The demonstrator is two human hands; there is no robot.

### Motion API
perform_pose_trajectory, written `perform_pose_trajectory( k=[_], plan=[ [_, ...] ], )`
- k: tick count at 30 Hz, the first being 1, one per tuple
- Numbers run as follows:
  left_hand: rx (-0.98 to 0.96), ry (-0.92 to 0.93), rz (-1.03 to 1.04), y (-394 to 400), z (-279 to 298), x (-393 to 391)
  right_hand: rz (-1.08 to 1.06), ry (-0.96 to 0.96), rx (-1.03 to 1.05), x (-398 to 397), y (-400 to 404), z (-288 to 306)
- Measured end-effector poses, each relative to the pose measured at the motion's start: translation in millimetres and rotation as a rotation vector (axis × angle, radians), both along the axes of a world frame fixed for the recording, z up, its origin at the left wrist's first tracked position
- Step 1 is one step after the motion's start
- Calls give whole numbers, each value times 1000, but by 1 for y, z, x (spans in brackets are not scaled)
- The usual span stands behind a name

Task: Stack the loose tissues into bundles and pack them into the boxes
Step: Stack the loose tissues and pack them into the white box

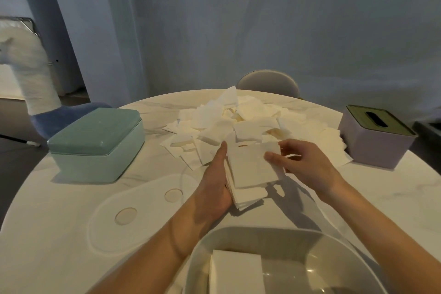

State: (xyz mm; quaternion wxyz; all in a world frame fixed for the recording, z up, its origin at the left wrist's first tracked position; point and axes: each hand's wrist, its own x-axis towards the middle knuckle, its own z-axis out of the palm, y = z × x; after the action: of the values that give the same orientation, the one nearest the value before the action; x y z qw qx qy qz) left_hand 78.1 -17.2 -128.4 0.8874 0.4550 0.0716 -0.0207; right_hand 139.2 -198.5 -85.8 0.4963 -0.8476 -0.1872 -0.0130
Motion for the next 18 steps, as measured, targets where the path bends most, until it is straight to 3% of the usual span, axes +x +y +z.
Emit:
perform_pose_trajectory(
  k=[3,7,13,18],
  plan=[
    [6,14,3,7,-1,2,84,-81,105,-3,-8,16],
    [-40,47,-37,15,7,6,354,78,301,-15,-13,33],
    [35,23,-359,0,20,-13,359,-97,-6,-16,1,20],
    [52,13,-392,-7,26,-20,310,-250,-111,-4,-4,11]
  ],
)
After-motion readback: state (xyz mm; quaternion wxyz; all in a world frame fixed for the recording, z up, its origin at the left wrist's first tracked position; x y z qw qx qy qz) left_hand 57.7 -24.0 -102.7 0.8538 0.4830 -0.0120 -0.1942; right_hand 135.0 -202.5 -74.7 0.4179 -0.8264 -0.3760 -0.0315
